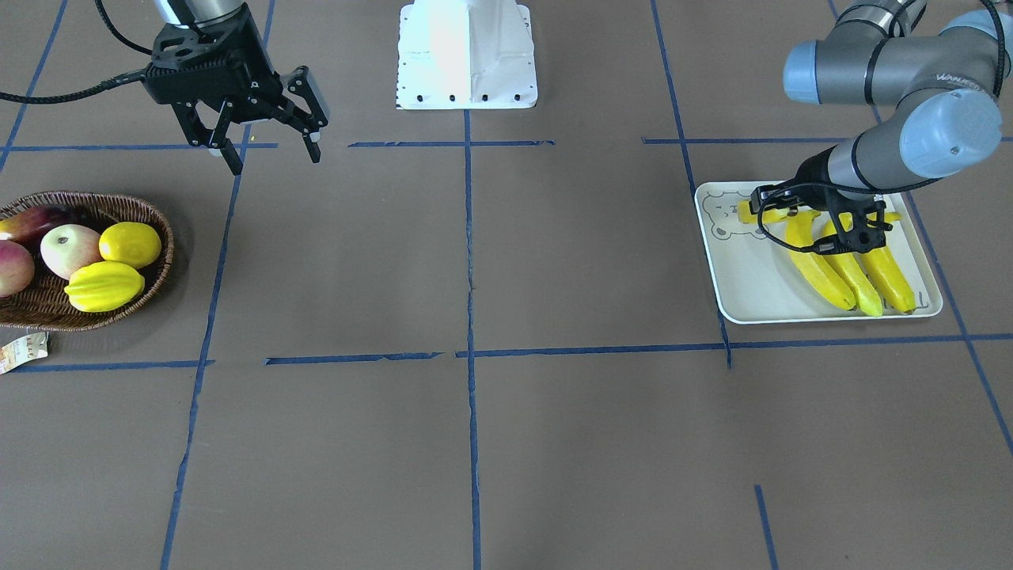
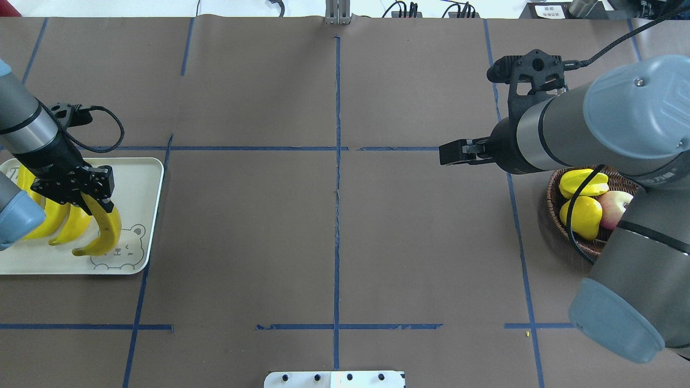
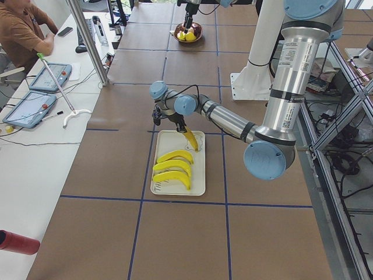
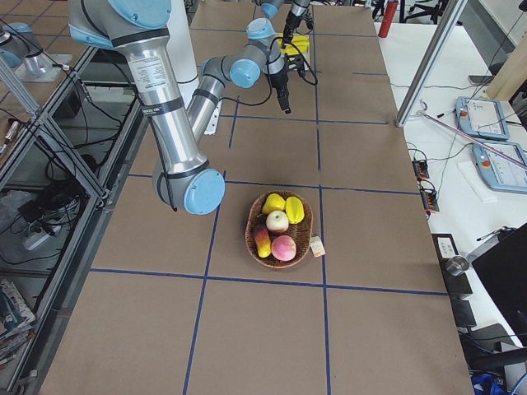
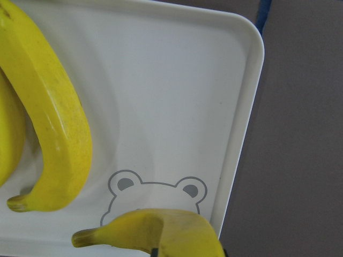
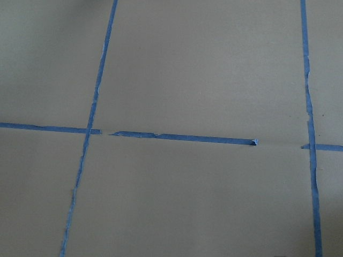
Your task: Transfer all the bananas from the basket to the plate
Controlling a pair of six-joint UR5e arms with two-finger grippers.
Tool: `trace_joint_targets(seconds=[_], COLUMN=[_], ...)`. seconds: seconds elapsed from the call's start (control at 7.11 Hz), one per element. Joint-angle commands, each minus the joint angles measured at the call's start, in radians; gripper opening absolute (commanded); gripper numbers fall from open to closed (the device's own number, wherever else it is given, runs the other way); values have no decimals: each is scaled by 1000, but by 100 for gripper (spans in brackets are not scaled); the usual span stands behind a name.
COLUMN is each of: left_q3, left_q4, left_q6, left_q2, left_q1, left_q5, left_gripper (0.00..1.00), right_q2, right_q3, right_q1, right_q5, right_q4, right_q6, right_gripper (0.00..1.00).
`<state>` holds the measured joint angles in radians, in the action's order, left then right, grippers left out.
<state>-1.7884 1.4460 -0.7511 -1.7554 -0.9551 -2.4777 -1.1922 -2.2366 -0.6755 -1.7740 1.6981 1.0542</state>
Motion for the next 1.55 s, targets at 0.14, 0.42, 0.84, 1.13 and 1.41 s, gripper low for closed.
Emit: trace_joint_targets(seconds=[0.14,0.42,0.84,1.13,1.41], left_q3=[21,30,34,5,3], left_q4=[2,2,1,4,2], left_q6=[2,7,10,1,7], left_q2=[-4,-7,-16,-28,-38], left_q1=[15,15,7,-78,-146], left_q5=[0,0,14,16,87], left_gripper=[17,40,100,100,100], right_q2=[0,2,8,6,3], right_q3=[-1,-1,-3,-2,2], right_q1=[1,2,2,-6,-33], right_q5=[1,-1,-8,-12,-13], right_q4=[-2,-2,-3,-2,2], right_q6=[1,1,1,-2,-40], right_gripper=[100,100,100,100,100])
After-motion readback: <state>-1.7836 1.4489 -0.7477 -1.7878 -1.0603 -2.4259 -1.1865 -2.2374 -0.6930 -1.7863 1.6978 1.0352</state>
